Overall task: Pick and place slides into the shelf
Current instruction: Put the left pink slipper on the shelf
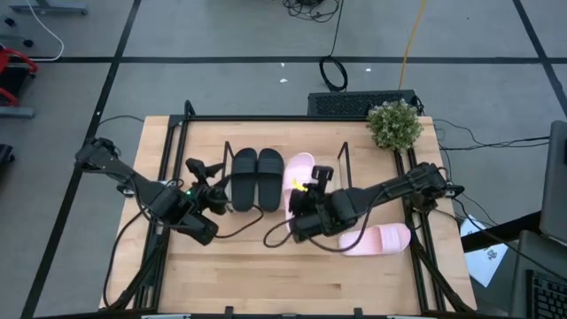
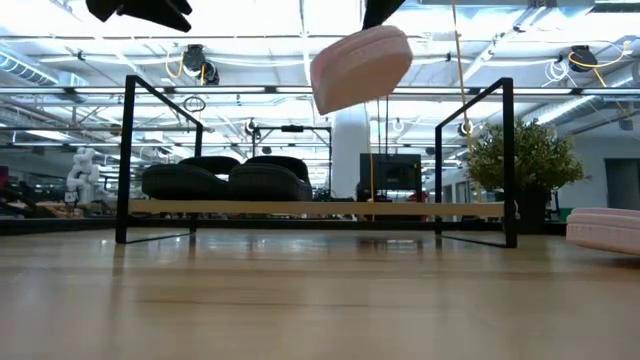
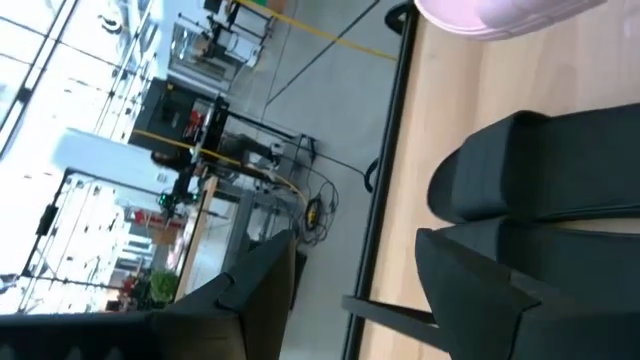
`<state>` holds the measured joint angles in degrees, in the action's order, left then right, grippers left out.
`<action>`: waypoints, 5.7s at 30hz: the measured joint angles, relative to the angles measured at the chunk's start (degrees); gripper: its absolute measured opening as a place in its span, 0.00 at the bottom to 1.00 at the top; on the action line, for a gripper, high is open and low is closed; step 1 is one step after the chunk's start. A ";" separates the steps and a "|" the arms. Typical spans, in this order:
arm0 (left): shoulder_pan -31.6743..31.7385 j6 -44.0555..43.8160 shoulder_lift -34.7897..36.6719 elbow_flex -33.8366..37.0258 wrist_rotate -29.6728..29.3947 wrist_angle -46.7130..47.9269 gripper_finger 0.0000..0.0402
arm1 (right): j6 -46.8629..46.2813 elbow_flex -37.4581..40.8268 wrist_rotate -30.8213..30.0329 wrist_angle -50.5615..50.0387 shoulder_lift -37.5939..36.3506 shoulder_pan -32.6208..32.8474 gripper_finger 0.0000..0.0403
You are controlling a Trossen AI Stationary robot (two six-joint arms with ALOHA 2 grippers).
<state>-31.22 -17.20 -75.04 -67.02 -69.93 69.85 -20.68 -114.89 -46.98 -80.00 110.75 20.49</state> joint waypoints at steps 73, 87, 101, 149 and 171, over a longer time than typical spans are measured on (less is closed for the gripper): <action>2.27 -5.68 10.18 0.00 5.37 5.33 0.54 | 18.31 49.75 9.66 62.33 -22.74 -19.62 0.00; 2.27 -5.81 10.18 0.00 5.37 5.33 0.54 | 16.17 53.53 9.77 66.67 -22.70 -19.67 0.00; 2.27 -5.81 10.18 0.00 5.39 5.33 0.54 | 14.25 53.53 11.24 68.31 -21.94 -19.65 0.00; 2.27 -5.87 10.20 -0.02 5.91 4.89 0.54 | 17.23 53.53 12.79 79.36 -13.69 -19.76 0.00; 2.27 -6.07 10.20 -0.02 5.94 4.87 0.54 | 18.82 53.53 12.66 82.62 -13.50 -20.68 0.00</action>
<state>-28.95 -23.27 -64.84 -67.05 -63.99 74.72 -1.87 -61.36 -34.33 2.62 97.25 -0.19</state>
